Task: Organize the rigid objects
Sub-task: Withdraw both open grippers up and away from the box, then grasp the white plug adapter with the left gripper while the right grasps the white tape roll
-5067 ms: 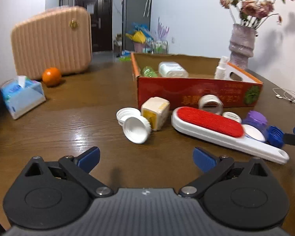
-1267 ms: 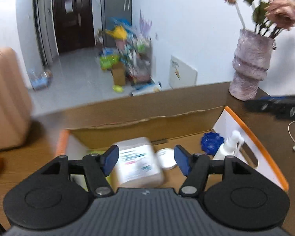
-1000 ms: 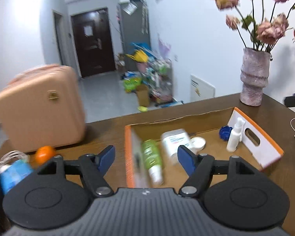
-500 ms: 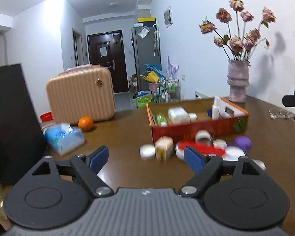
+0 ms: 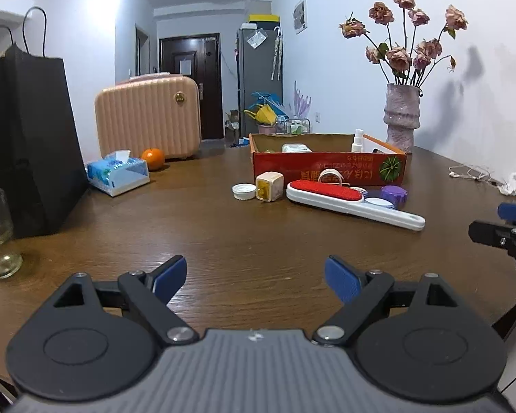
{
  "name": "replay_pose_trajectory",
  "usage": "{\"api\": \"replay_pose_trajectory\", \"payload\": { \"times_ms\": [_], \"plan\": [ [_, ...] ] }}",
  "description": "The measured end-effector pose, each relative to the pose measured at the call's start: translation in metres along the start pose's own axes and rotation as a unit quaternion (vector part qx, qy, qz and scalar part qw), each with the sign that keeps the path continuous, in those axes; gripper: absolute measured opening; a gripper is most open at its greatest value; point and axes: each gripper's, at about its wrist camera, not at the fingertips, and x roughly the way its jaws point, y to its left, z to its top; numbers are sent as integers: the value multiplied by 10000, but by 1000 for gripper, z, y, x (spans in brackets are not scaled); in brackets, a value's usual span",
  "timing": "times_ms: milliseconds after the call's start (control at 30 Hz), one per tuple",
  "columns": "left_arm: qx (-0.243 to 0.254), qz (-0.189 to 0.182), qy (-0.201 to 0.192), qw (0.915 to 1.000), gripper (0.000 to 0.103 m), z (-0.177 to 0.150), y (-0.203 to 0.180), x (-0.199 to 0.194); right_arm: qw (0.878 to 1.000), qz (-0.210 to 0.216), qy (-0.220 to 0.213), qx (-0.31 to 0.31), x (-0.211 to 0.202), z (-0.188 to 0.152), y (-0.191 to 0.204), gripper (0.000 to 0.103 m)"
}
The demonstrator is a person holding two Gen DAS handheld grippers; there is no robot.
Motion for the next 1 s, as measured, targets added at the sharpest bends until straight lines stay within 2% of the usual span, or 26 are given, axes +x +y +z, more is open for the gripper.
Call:
{"api": "replay_pose_trajectory", "payload": {
  "times_ms": [300,500,733,900,1000],
  "plan": [
    [-3,-147,243,9996,86,9,-7,36,9987,-128,404,292,31,0,-24,82],
    [98,-110,280,9995,81,40,-6,84,9975,-142,550,410,68,15,-38,79],
    [408,-376,309,9980,75,79,-2,153,9956,-142,726,580,131,48,-60,73],
    [644,-873,616,9922,72,101,-2,213,9939,223,934,545,193,76,-63,73],
    [828,-853,804,9896,65,108,-2,250,9906,533,1105,609,233,89,-60,73]
  ]
}}
